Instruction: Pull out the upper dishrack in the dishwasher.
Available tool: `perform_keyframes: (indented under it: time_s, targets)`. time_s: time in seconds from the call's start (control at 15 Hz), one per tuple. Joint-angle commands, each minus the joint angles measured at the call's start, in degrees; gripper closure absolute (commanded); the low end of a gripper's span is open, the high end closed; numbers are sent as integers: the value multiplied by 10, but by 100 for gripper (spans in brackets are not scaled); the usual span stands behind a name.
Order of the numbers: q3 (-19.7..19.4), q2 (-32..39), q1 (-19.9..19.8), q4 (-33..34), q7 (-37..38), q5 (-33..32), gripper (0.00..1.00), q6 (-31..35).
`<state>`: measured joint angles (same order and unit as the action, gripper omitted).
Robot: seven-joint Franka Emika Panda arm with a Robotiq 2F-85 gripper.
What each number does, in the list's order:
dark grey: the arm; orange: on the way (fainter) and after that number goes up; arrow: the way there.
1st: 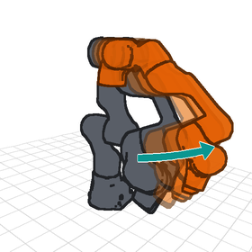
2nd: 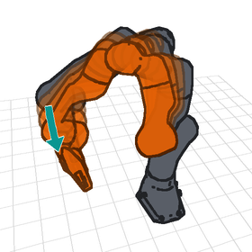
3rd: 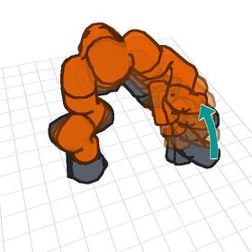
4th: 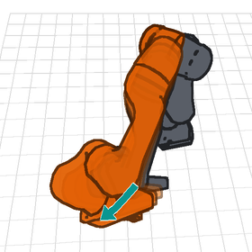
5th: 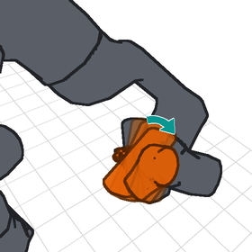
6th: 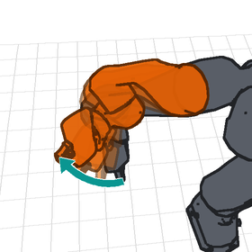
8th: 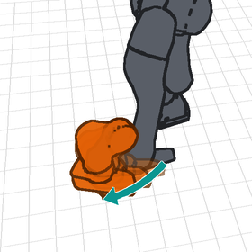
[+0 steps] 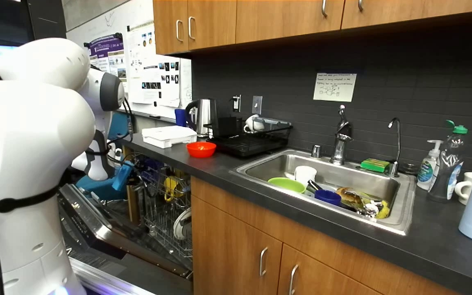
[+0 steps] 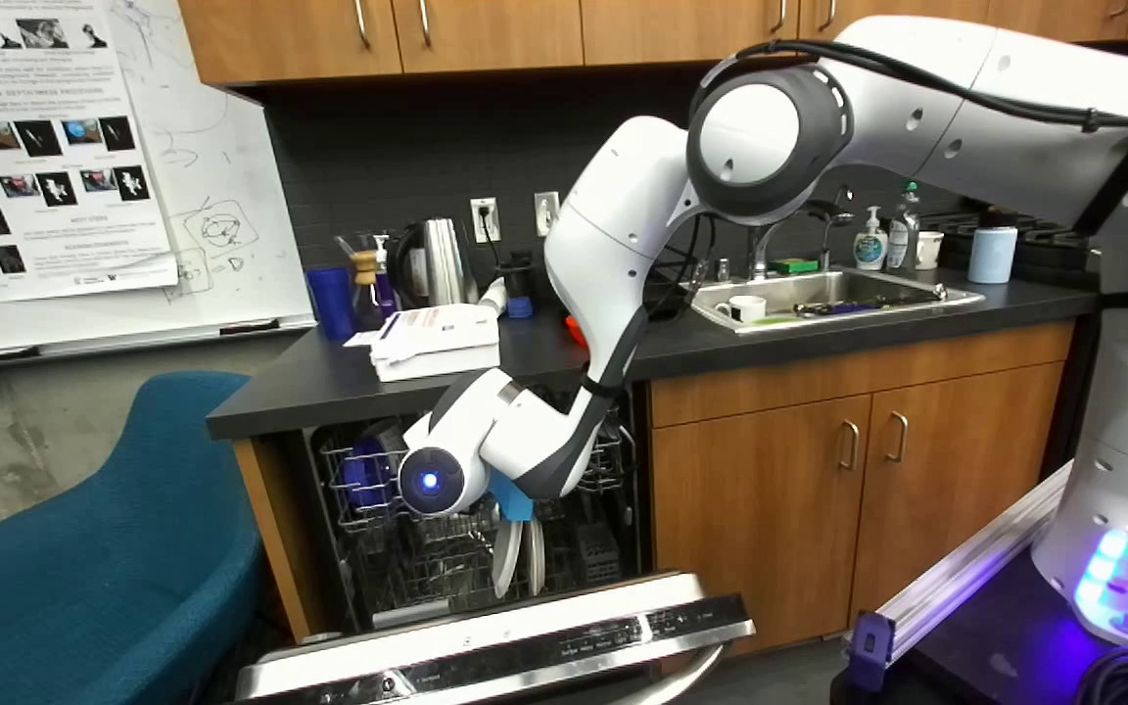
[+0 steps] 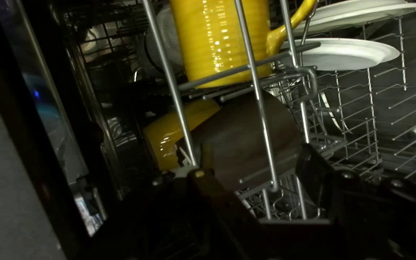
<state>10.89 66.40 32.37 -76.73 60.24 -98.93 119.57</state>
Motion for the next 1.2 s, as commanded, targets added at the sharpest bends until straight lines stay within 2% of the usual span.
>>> perform_keyframes:
  time_s: [0.0, 0.2, 0.47, 1.13]
  targets:
    - [0, -15, -4, -25, 4, -6, 44, -2]
    - [1, -20, -4, -34, 6, -8, 40, -2]
    - [1, -29, -3, -42, 6, -10, 28, -3]
    - [4, -64, -7, -89, 17, -12, 31, -7]
